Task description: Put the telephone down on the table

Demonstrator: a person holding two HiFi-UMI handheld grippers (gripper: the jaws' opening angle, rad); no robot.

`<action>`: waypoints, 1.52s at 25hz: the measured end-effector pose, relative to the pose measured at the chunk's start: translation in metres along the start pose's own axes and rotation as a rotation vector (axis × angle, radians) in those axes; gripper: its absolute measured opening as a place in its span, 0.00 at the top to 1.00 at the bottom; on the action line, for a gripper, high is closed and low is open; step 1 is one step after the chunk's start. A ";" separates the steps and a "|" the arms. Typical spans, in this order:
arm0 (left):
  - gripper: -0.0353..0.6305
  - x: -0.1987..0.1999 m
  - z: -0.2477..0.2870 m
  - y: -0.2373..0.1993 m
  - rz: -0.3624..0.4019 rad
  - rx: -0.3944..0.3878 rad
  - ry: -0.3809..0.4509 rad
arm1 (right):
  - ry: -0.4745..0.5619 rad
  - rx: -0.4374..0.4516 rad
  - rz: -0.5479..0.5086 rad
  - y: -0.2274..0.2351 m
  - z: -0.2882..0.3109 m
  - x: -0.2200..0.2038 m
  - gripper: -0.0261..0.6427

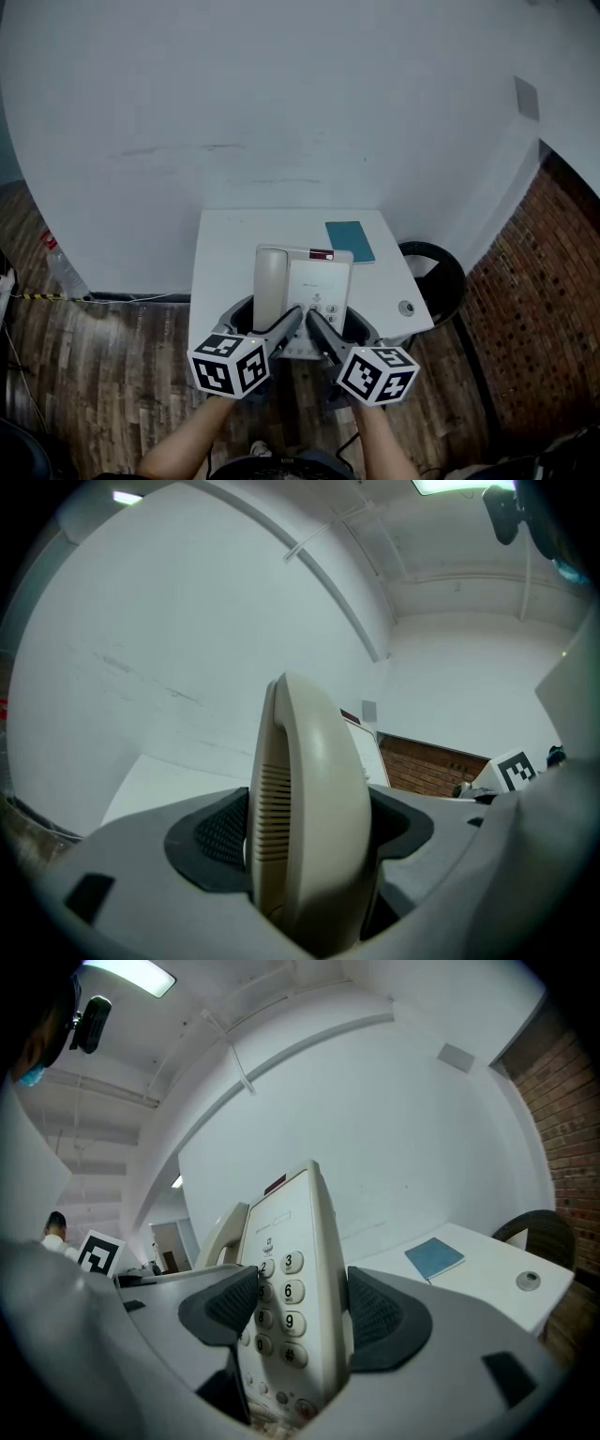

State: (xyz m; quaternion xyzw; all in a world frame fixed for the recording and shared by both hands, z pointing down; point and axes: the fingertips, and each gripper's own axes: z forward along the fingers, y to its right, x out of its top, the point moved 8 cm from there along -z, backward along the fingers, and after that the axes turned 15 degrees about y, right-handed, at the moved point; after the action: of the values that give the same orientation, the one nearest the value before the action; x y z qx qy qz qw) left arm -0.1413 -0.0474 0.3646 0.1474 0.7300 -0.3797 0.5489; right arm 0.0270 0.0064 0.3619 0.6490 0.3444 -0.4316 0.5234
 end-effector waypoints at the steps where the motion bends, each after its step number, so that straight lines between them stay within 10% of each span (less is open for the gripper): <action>1: 0.40 -0.002 0.003 -0.001 0.001 -0.001 0.000 | 0.002 0.000 0.001 0.003 0.001 -0.001 0.51; 38: 0.40 -0.051 0.270 -0.013 0.058 0.323 0.010 | -0.146 0.257 0.136 0.250 0.195 0.047 0.51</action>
State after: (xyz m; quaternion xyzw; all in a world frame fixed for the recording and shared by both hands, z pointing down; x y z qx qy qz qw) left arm 0.0551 -0.2393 0.3871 0.2567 0.6577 -0.4752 0.5251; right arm 0.2314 -0.2379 0.3984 0.6994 0.2024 -0.4816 0.4877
